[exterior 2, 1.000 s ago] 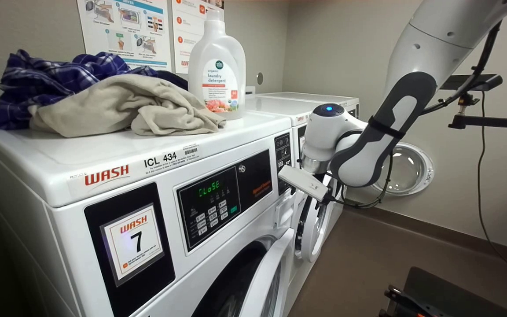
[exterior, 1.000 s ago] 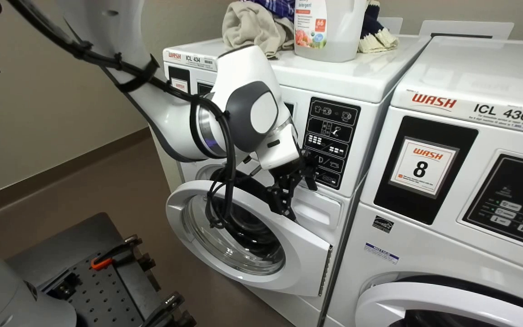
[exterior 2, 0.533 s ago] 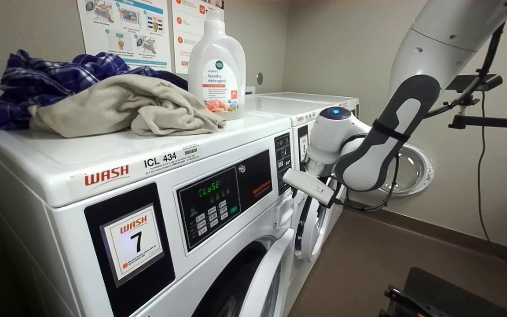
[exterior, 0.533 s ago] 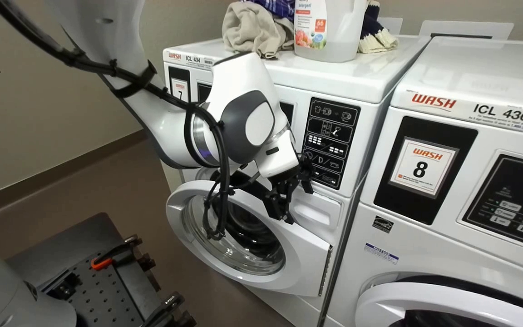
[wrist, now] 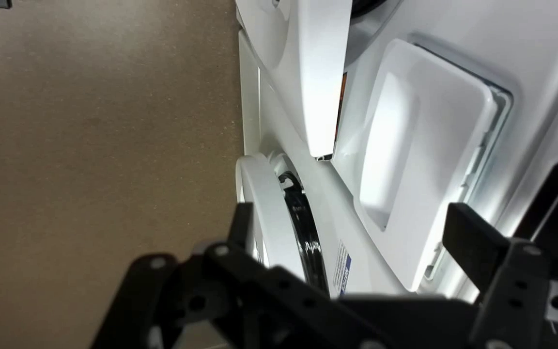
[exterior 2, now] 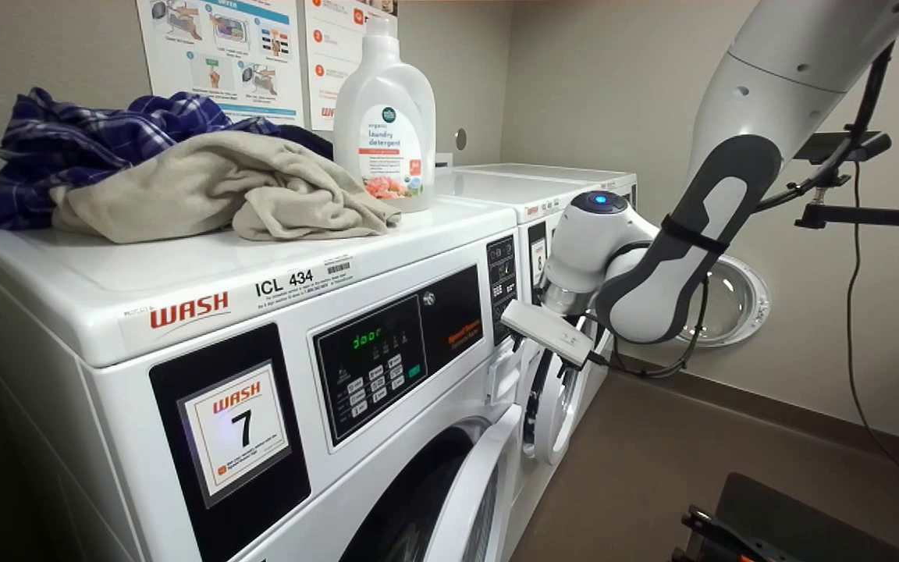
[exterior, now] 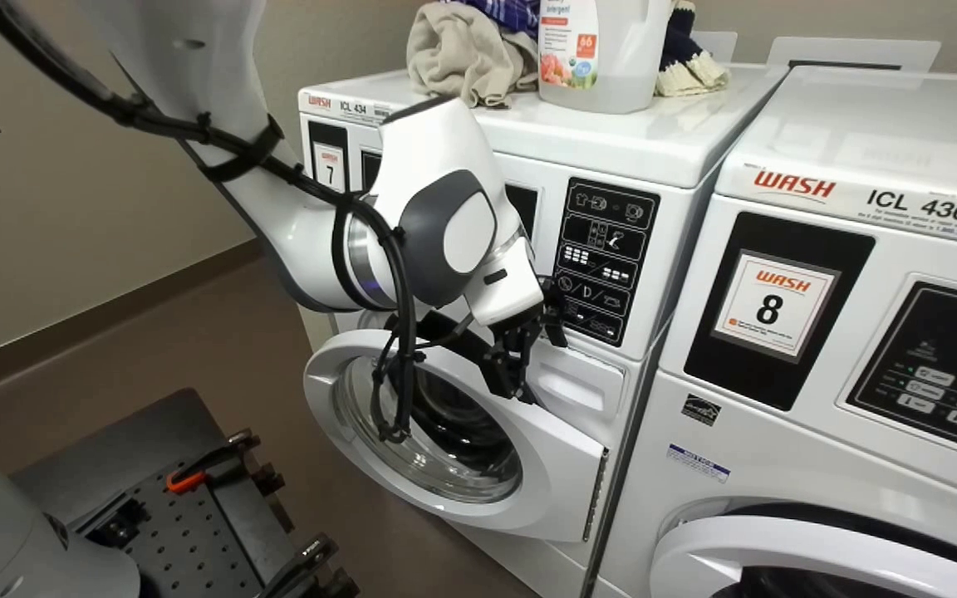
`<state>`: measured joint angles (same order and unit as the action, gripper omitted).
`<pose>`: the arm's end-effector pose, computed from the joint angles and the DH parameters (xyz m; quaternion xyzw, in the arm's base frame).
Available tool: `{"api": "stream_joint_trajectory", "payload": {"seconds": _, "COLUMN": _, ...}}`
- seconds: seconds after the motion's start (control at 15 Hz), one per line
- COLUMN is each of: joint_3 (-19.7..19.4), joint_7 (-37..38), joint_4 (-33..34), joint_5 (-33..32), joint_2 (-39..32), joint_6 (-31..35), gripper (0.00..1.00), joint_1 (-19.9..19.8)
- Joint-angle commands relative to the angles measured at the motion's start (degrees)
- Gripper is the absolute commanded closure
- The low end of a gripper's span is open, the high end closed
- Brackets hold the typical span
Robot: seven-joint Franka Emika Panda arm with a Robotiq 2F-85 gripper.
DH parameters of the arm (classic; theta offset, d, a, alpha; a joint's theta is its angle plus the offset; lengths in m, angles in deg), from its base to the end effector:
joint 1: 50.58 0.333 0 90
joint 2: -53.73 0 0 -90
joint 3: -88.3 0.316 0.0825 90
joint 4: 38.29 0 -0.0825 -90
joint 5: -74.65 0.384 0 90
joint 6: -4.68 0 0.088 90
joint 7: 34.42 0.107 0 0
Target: Open the detergent tray on the first washing machine from the left
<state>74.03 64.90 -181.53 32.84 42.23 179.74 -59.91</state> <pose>0.4638 -0.1481 0.2363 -0.7453 0.6369 -0.1971 0.0061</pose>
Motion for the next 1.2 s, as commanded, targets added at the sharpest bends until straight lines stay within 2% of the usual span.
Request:
{"api": "stream_joint_trajectory", "payload": {"seconds": 0.0, "joint_3": 0.2, "joint_7": -0.5, "joint_4": -0.3, "joint_5": 0.2, "joint_2": -0.8, "joint_6": 2.6, "gripper": 0.0, "joint_1": -0.6}}
{"api": "stream_joint_trajectory", "payload": {"seconds": 0.6, "joint_3": 1.8, "joint_7": -0.5, "joint_4": 1.6, "joint_5": 1.8, "joint_2": -4.1, "joint_6": 5.3, "gripper": 0.0, "joint_1": -0.9}}
{"api": "stream_joint_trajectory", "payload": {"seconds": 0.93, "joint_3": 4.7, "joint_7": -1.5, "joint_4": 2.4, "joint_5": 4.5, "joint_2": -4.5, "joint_6": 5.4, "gripper": 0.0, "joint_1": -2.9}}
{"api": "stream_joint_trajectory", "payload": {"seconds": 1.13, "joint_3": 4.7, "joint_7": -1.2, "joint_4": 2.4, "joint_5": 3.7, "joint_2": -5.2, "joint_6": 5.5, "gripper": 0.0, "joint_1": -3.6}}
